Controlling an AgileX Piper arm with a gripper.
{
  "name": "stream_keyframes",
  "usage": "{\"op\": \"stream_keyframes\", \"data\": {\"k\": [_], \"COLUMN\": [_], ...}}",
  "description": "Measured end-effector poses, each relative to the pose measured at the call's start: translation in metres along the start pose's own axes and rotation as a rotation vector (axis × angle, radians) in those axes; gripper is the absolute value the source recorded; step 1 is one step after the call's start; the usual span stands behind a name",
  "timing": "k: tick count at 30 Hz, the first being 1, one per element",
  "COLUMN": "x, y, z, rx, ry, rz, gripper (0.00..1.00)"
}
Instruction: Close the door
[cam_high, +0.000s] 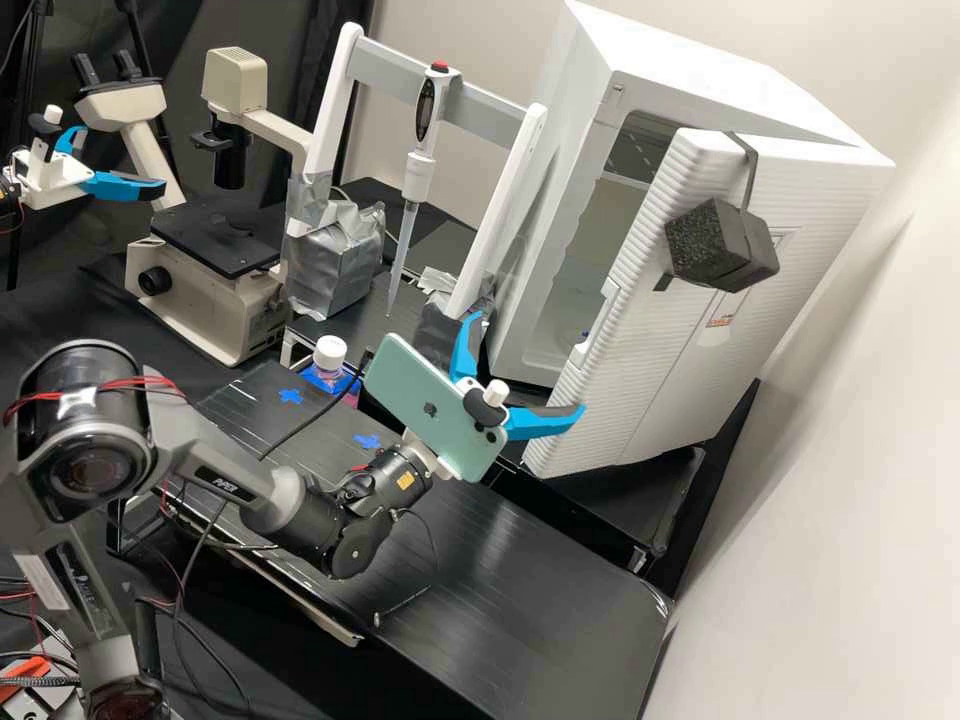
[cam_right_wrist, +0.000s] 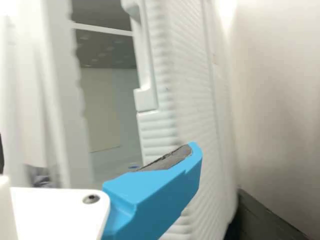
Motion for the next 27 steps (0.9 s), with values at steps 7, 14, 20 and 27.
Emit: {"op": "stream_keyframes", "data": {"k": [7,14,20,27], "x": [-0.001,0.009,0.004,-0.056], "y": [-0.012,-0.031,-0.029,0.011], "z": [-0.015,-0.026,-0.024,-0.022], "rx": [-0.016,-0.063,-0.086,-0.071], "ry": [0.059,0.12,0.106,-0.011], "rz": [-0.041,-0.109,-0.097,0.131], "gripper": [1.0,1.0,1.0,1.0]}}
